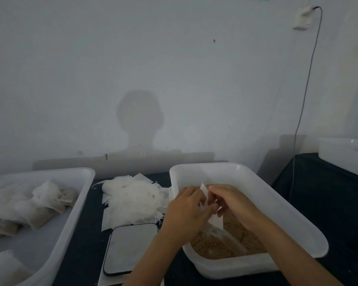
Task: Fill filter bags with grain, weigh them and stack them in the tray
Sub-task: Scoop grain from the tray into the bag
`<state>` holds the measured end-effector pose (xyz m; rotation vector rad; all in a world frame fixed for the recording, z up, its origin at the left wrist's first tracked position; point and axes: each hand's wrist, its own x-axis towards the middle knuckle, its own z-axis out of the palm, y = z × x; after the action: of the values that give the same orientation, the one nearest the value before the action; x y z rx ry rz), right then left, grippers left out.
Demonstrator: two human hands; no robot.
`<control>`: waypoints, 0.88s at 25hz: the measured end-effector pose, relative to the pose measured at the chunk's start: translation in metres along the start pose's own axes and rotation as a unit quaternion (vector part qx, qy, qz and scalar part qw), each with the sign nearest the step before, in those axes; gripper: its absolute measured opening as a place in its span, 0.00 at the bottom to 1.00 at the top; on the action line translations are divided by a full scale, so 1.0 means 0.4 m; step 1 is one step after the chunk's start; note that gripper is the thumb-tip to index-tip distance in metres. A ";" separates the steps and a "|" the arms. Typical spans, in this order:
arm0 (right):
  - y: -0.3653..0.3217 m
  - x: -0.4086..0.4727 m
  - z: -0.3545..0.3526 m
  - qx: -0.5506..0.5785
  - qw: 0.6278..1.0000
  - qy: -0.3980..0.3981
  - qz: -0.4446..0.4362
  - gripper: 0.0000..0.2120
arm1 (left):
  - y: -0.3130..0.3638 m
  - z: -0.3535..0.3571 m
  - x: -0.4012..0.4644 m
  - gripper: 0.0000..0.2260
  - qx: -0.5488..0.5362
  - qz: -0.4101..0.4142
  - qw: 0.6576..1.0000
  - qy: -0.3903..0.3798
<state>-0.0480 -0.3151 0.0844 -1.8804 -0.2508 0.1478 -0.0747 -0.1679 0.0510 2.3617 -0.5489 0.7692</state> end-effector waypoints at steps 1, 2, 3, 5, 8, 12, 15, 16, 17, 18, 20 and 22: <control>0.022 0.000 -0.018 -0.046 0.999 -0.003 0.018 0.18 | 0.004 0.020 -0.002 0.12 0.014 -0.007 1.000 -0.010; 0.049 0.004 -0.035 -0.149 0.988 -0.003 0.033 0.19 | 0.004 0.039 -0.004 0.11 0.031 -0.021 0.999 -0.025; 0.077 0.008 -0.046 -0.274 0.961 -0.013 0.049 0.18 | 0.002 0.052 -0.007 0.10 0.047 -0.038 0.997 -0.039; 0.131 0.016 -0.046 -0.434 0.894 -0.066 0.087 0.13 | -0.002 0.071 -0.014 0.10 0.084 -0.057 0.993 -0.052; 0.166 0.025 -0.012 -0.505 0.849 -0.116 0.104 0.08 | 0.003 0.088 -0.017 0.12 0.127 -0.055 0.988 -0.063; 0.159 0.039 -0.025 -0.497 0.856 -0.101 0.101 0.10 | 0.023 0.075 -0.019 0.12 0.127 0.010 0.991 -0.039; 0.121 0.033 -0.117 -0.481 0.864 -0.044 0.139 0.12 | 0.017 0.075 -0.020 0.12 0.122 0.009 0.991 -0.050; 0.104 0.026 -0.150 -0.490 0.857 -0.033 0.154 0.13 | 0.017 0.076 -0.019 0.12 0.120 0.009 0.991 -0.067; 0.087 0.017 -0.180 -0.515 0.840 -0.024 0.169 0.15 | 0.015 0.080 -0.020 0.12 0.129 0.023 0.989 -0.073; 0.072 0.012 -0.202 -0.550 0.815 -0.019 0.182 0.15 | 0.015 0.080 -0.015 0.12 0.151 0.044 0.985 -0.075; 0.065 0.012 -0.223 -0.607 0.770 -0.018 0.197 0.15 | 0.013 0.090 -0.010 0.13 0.157 0.068 0.979 -0.109; 0.077 0.027 -0.217 -0.624 0.755 -0.019 0.201 0.15 | 0.007 0.101 -0.010 0.12 0.149 0.081 0.979 -0.117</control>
<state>-0.0147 -0.4018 0.0831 -3.2753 0.1003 0.3724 -0.0633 -0.1952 0.0230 2.7332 -0.7809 0.6865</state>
